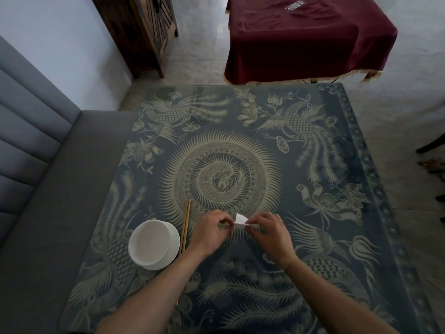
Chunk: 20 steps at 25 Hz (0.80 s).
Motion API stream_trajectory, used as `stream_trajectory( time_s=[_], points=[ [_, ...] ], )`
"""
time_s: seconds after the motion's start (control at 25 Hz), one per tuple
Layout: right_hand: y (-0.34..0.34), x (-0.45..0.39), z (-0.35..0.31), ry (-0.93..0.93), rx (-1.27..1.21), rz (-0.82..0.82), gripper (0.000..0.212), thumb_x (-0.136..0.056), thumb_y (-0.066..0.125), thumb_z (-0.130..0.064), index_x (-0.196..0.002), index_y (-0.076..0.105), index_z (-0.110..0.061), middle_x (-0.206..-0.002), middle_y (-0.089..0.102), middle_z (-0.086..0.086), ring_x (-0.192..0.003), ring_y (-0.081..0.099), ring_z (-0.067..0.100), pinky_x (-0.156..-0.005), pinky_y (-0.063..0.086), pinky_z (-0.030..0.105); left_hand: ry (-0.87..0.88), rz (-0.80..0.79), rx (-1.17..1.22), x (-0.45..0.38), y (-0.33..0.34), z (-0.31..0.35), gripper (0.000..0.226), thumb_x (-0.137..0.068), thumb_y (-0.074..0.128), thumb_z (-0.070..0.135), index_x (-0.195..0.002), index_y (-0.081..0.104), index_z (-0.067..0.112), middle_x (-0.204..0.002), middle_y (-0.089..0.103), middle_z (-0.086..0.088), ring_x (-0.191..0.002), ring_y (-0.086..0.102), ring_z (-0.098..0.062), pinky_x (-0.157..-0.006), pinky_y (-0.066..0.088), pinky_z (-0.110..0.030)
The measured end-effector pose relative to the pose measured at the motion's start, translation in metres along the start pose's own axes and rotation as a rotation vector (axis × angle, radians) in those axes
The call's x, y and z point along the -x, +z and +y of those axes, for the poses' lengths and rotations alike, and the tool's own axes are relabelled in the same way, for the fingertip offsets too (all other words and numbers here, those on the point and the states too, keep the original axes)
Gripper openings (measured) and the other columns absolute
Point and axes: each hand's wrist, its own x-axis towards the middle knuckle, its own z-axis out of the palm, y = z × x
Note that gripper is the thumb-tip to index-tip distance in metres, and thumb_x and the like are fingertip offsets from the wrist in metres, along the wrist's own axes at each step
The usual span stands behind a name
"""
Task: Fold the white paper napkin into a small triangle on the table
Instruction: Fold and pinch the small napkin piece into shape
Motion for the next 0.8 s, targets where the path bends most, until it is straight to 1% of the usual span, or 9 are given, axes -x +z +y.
stream_trajectory(
  time_s=[0.08, 0.16, 0.24, 0.28, 0.36, 0.44, 0.52, 0.68, 0.8],
  points=[
    [0.001, 0.014, 0.006, -0.083, 0.091, 0.028, 0.01, -0.078, 0.081, -0.025, -0.086, 0.076, -0.028, -0.093, 0.066, -0.008, -0.087, 0.054, 0.018, -0.07, 0.046, 0.032, 0.043, 0.021, -0.11, 0.015, 0.007, 0.0, 0.011, -0.08, 0.081, 0.02, -0.088, 0.072, 0.021, -0.093, 0.066, 0.009, -0.087, 0.059, -0.01, -0.07, 0.047, -0.025],
    [0.005, 0.03, 0.016, -0.152, 0.173, 0.005, 0.016, -0.073, 0.084, -0.023, -0.086, 0.076, -0.027, -0.09, 0.065, -0.006, -0.083, 0.057, 0.022, -0.066, 0.049, 0.037, 0.037, 0.011, -0.161, 0.034, 0.017, -0.005, 0.013, -0.082, 0.079, 0.022, -0.091, 0.071, 0.022, -0.098, 0.064, 0.009, -0.091, 0.057, -0.01, -0.07, 0.043, -0.019],
    [0.01, 0.045, 0.023, -0.169, 0.23, -0.044, 0.021, -0.069, 0.087, -0.022, -0.085, 0.075, -0.028, -0.088, 0.064, -0.007, -0.08, 0.057, 0.021, -0.063, 0.048, 0.036, 0.032, -0.033, -0.22, 0.051, 0.028, -0.012, 0.018, -0.085, 0.076, 0.024, -0.101, 0.068, 0.024, -0.106, 0.06, 0.01, -0.098, 0.054, -0.009, -0.075, 0.045, -0.02],
    [0.013, 0.051, 0.026, -0.156, 0.242, -0.064, 0.023, -0.068, 0.088, -0.023, -0.085, 0.074, -0.029, -0.087, 0.063, -0.007, -0.079, 0.057, 0.021, -0.062, 0.047, 0.034, 0.032, -0.067, -0.243, 0.057, 0.033, -0.015, 0.024, -0.085, 0.074, 0.025, -0.107, 0.066, 0.026, -0.11, 0.058, 0.01, -0.101, 0.053, -0.009, -0.078, 0.046, -0.022],
    [0.017, 0.061, 0.029, -0.126, 0.236, -0.088, 0.022, -0.069, 0.087, -0.024, -0.086, 0.074, -0.029, -0.087, 0.062, -0.008, -0.08, 0.058, 0.019, -0.064, 0.047, 0.033, 0.04, -0.13, -0.264, 0.064, 0.041, -0.019, 0.039, -0.081, 0.075, 0.028, -0.118, 0.062, 0.028, -0.114, 0.055, 0.008, -0.106, 0.05, -0.01, -0.083, 0.042, -0.023],
    [0.018, 0.067, 0.03, -0.142, 0.234, -0.103, 0.018, -0.073, 0.085, -0.026, -0.088, 0.075, -0.029, -0.088, 0.062, -0.008, -0.08, 0.057, 0.019, -0.067, 0.048, 0.034, 0.051, -0.157, -0.271, 0.066, 0.045, -0.02, 0.045, -0.08, 0.075, 0.033, -0.122, 0.061, 0.029, -0.112, 0.055, 0.008, -0.105, 0.049, -0.01, -0.083, 0.037, -0.022],
    [0.017, 0.069, 0.03, -0.18, 0.24, -0.113, 0.015, -0.077, 0.082, -0.029, -0.091, 0.075, -0.029, -0.089, 0.062, -0.007, -0.079, 0.057, 0.019, -0.067, 0.049, 0.035, 0.076, -0.164, -0.27, 0.065, 0.047, -0.018, 0.041, -0.081, 0.075, 0.037, -0.119, 0.065, 0.028, -0.108, 0.056, 0.007, -0.102, 0.05, -0.012, -0.081, 0.036, -0.021],
    [0.015, 0.071, 0.029, -0.188, 0.239, -0.105, 0.014, -0.08, 0.079, -0.033, -0.094, 0.075, -0.03, -0.089, 0.062, -0.007, -0.081, 0.057, 0.019, -0.065, 0.049, 0.035, 0.095, -0.146, -0.255, 0.061, 0.052, -0.014, 0.022, -0.087, 0.071, 0.037, -0.105, 0.073, 0.024, -0.096, 0.057, 0.006, -0.093, 0.053, -0.014, -0.072, 0.035, -0.022],
    [0.014, 0.076, 0.034, -0.159, 0.251, -0.095, 0.015, -0.084, 0.072, -0.037, -0.096, 0.071, -0.027, -0.094, 0.061, -0.006, -0.086, 0.057, 0.019, -0.066, 0.049, 0.034, 0.088, -0.158, -0.265, 0.059, 0.055, -0.013, 0.02, -0.091, 0.062, 0.038, -0.102, 0.072, 0.023, -0.095, 0.057, 0.006, -0.091, 0.053, -0.013, -0.069, 0.039, -0.025]
  ],
)
